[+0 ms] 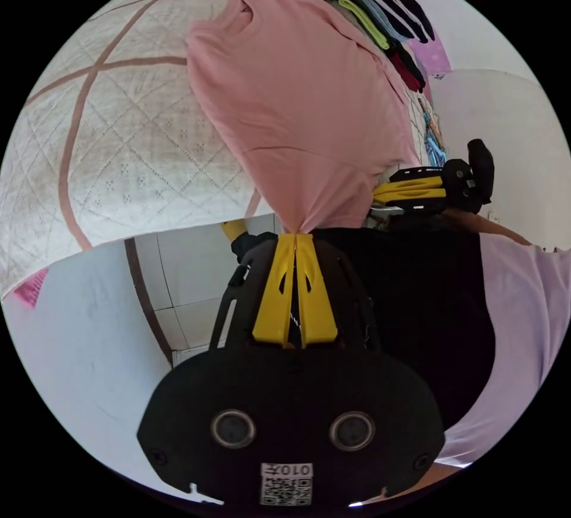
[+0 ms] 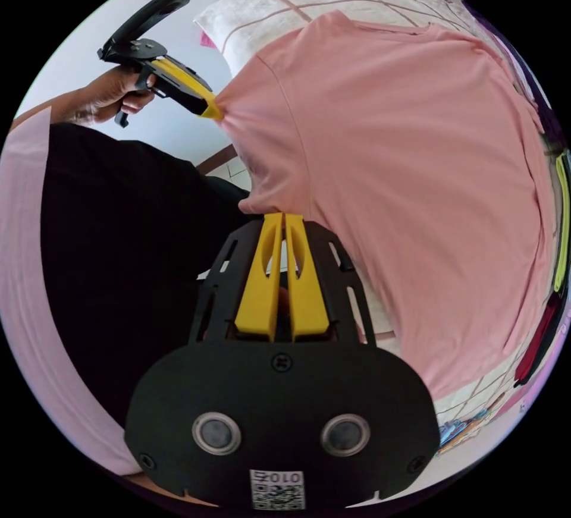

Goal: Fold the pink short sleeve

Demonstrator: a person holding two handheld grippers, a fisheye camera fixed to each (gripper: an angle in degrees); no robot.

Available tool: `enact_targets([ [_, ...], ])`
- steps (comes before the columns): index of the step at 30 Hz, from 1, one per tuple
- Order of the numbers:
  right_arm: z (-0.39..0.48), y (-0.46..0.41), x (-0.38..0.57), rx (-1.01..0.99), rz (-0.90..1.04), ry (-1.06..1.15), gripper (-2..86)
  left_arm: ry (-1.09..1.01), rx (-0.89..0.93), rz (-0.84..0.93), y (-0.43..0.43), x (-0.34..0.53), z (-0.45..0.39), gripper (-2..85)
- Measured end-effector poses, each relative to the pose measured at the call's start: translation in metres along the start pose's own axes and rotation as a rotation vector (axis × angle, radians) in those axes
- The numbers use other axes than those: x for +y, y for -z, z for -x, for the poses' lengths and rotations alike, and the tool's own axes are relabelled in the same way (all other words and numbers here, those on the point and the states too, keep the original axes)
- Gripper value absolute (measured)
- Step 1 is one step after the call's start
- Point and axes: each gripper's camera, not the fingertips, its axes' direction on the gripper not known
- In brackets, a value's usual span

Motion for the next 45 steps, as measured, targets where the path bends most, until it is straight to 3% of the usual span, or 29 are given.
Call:
enact_targets([
  [7, -0.003, -0.005, 0.009, -0.084, -0.011, 0.049, 3.3, 0.061, -0.011, 0.002, -0.001, 0.017, -0.011, -0.4],
  [13, -0.034, 0.022, 0.045, -0.127, -0.184, -0.056, 4.3, 0.125, -0.048, 0.020, -0.013, 0.002, -0.026, -0.3],
  [17, -0.074, 0.060, 0.139, -0.032, -0.336, -0.328, 5.5, 0.145, -0.079, 0.032, -0.018, -0.003, -0.046, -0.3],
  [22, -0.122, 0.058, 0.291, 0.010, -0.368, -0.769, 7.8, 0.214, -0.106, 0.007, -0.015, 0.004, -0.071, -0.3],
  [24, -0.129, 0.049, 0.330, 0.040, -0.340, -0.843, 8.3, 0.230, -0.120, -0.001, -0.012, 0.006, -0.081, -0.3],
  [32, -0.132, 0.011, 0.344, 0.091, -0.266, -0.646, 8.9, 0.240, -0.223, -0.002, 0.013, 0.003, -0.134, -0.4],
  [45, -0.157, -0.018, 0.356, 0.087, -0.277, -0.557, 5.3, 0.273, -0.302, -0.004, 0.030, -0.002, -0.193, -0.3],
])
